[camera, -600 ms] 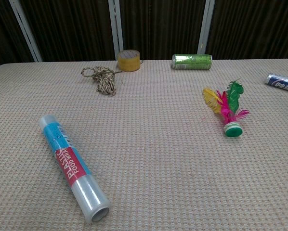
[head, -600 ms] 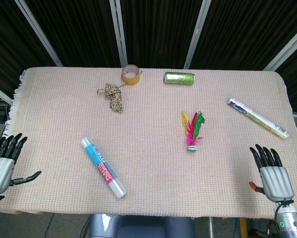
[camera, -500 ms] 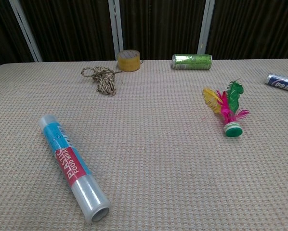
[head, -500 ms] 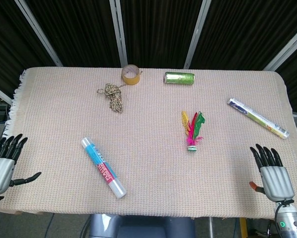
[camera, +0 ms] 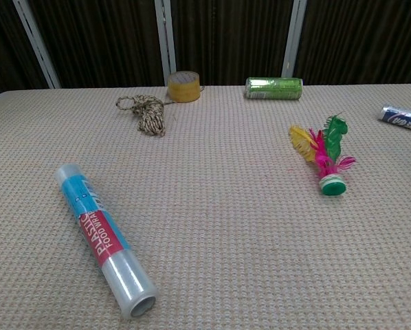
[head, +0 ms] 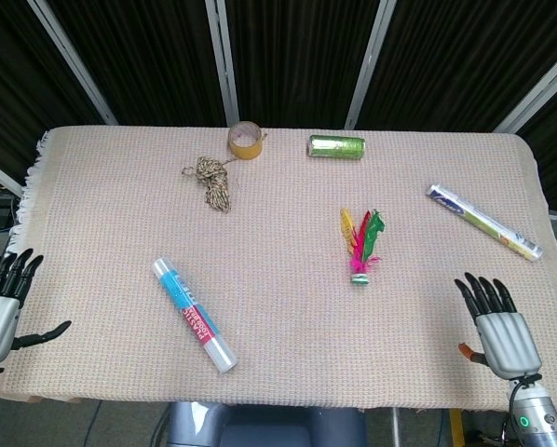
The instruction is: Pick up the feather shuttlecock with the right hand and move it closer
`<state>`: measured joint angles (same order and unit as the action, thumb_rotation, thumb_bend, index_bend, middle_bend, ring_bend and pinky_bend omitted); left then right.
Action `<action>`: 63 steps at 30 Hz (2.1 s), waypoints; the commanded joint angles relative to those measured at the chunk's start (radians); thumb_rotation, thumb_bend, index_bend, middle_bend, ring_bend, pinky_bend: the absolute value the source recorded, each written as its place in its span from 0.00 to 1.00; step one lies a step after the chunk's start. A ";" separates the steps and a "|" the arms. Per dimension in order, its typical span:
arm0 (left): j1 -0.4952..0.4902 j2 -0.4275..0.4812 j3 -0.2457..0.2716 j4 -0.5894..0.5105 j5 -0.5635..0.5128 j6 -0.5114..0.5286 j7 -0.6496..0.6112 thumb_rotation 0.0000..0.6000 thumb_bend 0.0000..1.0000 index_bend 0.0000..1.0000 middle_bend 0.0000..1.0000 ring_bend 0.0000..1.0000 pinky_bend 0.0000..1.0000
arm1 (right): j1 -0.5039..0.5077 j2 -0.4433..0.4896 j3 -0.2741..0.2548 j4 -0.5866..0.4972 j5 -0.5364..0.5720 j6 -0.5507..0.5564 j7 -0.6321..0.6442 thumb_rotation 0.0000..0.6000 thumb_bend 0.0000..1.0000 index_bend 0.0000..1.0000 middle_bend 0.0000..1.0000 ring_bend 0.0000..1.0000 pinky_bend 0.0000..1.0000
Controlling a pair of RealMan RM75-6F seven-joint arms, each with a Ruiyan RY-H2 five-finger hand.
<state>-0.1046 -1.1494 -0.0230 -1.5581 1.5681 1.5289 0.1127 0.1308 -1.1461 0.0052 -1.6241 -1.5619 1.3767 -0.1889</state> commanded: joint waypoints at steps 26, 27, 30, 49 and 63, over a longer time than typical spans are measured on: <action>-0.038 -0.103 -0.054 0.092 -0.130 -0.086 0.112 0.57 0.12 0.00 0.00 0.00 0.00 | 0.568 -0.343 0.007 0.768 -0.334 -0.289 0.469 1.00 0.14 0.32 0.15 0.00 0.04; -0.038 -0.106 -0.055 0.094 -0.132 -0.086 0.116 0.57 0.12 0.00 0.00 0.00 0.00 | 0.578 -0.351 0.000 0.791 -0.340 -0.291 0.478 1.00 0.15 0.33 0.16 0.00 0.04; -0.038 -0.115 -0.058 0.101 -0.139 -0.081 0.133 0.57 0.12 0.00 0.00 0.00 0.00 | 0.617 -0.382 -0.027 0.880 -0.362 -0.298 0.517 1.00 0.15 0.35 0.17 0.00 0.05; -0.036 -0.163 -0.077 0.115 -0.178 -0.058 0.211 0.58 0.12 0.00 0.00 0.00 0.00 | 0.727 -0.534 -0.133 1.270 -0.365 -0.322 0.749 1.00 0.15 0.34 0.17 0.00 0.05; -0.046 -0.169 -0.092 0.142 -0.216 -0.083 0.212 0.58 0.14 0.00 0.00 0.00 0.00 | 0.770 -0.641 -0.190 1.401 -0.352 -0.403 0.794 1.00 0.15 0.38 0.19 0.00 0.05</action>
<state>-0.1502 -1.3182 -0.1140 -1.4166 1.3530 1.4457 0.3249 0.8961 -1.7780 -0.1776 -0.2329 -1.9154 0.9840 0.6038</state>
